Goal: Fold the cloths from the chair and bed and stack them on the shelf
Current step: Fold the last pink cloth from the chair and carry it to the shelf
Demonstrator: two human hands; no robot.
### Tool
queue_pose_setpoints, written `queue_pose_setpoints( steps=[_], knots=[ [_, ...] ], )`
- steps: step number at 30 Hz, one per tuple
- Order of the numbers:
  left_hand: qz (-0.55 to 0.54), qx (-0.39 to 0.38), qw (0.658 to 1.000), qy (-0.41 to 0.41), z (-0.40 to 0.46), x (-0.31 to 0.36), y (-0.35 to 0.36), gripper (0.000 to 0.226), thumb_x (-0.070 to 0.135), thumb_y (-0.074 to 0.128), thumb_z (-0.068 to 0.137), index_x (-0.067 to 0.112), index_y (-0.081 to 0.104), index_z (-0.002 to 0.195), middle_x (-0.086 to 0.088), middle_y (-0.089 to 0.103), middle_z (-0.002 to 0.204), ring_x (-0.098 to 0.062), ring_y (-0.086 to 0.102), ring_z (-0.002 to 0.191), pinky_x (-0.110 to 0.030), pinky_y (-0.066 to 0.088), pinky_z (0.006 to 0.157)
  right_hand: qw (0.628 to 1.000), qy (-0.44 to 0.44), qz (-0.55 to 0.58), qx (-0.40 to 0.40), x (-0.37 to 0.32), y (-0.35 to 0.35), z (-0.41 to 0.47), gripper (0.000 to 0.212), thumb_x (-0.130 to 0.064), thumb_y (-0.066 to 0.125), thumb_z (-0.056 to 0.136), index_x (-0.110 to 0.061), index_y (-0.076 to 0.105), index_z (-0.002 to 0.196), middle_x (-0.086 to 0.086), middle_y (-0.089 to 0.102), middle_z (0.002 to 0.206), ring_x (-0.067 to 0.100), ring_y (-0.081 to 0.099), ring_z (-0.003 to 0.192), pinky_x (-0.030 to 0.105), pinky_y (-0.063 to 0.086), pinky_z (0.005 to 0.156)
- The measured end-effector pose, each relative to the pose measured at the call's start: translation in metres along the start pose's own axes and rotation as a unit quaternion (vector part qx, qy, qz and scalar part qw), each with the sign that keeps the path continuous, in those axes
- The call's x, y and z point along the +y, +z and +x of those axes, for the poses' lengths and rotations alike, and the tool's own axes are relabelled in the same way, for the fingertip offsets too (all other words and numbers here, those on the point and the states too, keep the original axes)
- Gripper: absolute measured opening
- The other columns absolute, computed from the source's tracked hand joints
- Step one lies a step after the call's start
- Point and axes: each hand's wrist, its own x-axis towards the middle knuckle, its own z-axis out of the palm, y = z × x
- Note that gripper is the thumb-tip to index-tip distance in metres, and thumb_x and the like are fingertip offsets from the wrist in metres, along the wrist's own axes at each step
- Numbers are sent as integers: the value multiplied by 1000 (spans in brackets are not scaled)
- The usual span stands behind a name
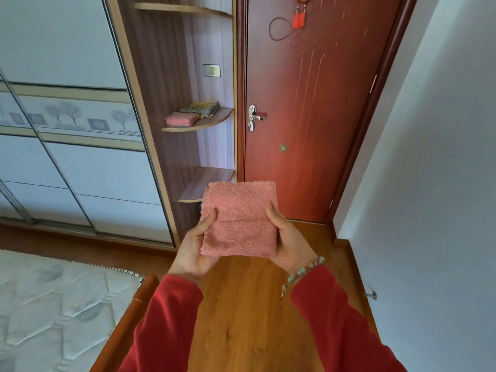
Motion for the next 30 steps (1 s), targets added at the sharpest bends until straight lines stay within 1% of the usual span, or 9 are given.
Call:
queue_pose_setpoints(
  steps=[6, 10, 14, 18, 20, 22, 25, 27, 30],
  knots=[
    [-3, 5, 1000, -9, 76, 1, 12, 38, 23, 36, 105, 8, 52, 136, -20, 61, 133, -34, 63, 117, -43, 58, 82, 1000, 16, -7, 22, -45, -30, 58, 29, -30, 58, 98, -24, 65, 125, 11, 70, 123, 31, 67, 112, 57, 52, 91],
    [-13, 17, 1000, -12, 130, 8, 9, 38, 22, 36, 104, 9, 51, 137, -19, 62, 132, -33, 64, 116, -42, 59, 79, 999, 21, -9, 35, -65, -47, 107, 27, -29, 59, 97, -22, 66, 123, 11, 70, 121, 31, 67, 112, 57, 53, 89],
    [-12, 6, 1000, -22, 189, 26, 6, 37, 23, 37, 105, 6, 53, 134, -20, 64, 129, -33, 66, 112, -42, 60, 75, 999, 8, -17, 33, -87, -59, 166, 36, -28, 62, 95, -22, 62, 130, 13, 67, 128, 33, 63, 118, 56, 53, 88],
    [-17, 10, 1000, -16, 252, 56, -1, 40, 24, 38, 104, 5, 52, 136, -20, 63, 130, -34, 64, 115, -43, 60, 76, 999, 16, -34, 37, -111, -62, 233, 43, -31, 68, 91, -20, 61, 132, 14, 66, 129, 35, 62, 119, 58, 53, 89],
    [-15, 16, 1000, -9, 281, 75, -3, 41, 24, 39, 103, 3, 63, 128, -20, 64, 128, -33, 66, 113, -42, 60, 75, 998, 21, -42, 33, -123, -60, 269, 47, -33, 70, 89, -20, 61, 133, 14, 65, 130, 35, 61, 120, 58, 52, 90],
    [-13, 6, 1000, 4, 308, 90, -6, 42, 24, 37, 103, 7, 75, 109, -19, 67, 124, -30, 68, 108, -40, 61, 73, 998, 21, -43, 35, -132, -56, 300, 46, -33, 69, 89, -20, 61, 132, 13, 66, 128, 34, 63, 118, 57, 52, 91],
    [-23, 2, 1000, 17, 339, 111, -11, 47, 21, 36, 103, 12, 81, 91, -15, 73, 111, -26, 74, 94, -37, 61, 65, 998, 24, -48, 33, -141, -53, 341, 44, -34, 68, 89, -19, 62, 130, 13, 67, 128, 34, 61, 120, 60, 48, 98],
    [-29, 4, 999, 12, 360, 124, -16, 41, 22, 42, 98, 13, 81, 89, -15, 74, 110, -26, 74, 92, -38, 62, 65, 998, 32, -46, 31, -146, -52, 365, 46, -35, 69, 88, -19, 62, 130, 12, 67, 128, 34, 61, 120, 61, 46, 100],
    [-36, 26, 999, -7, 393, 139, -30, 35, 25, 50, 87, 7, 79, 97, -18, 70, 117, -29, 73, 96, -43, 62, 67, 998, 35, -44, 25, -152, -52, 400, 46, -35, 67, 89, -20, 61, 132, 12, 67, 128, 33, 62, 120, 59, 48, 99]
  ],
)
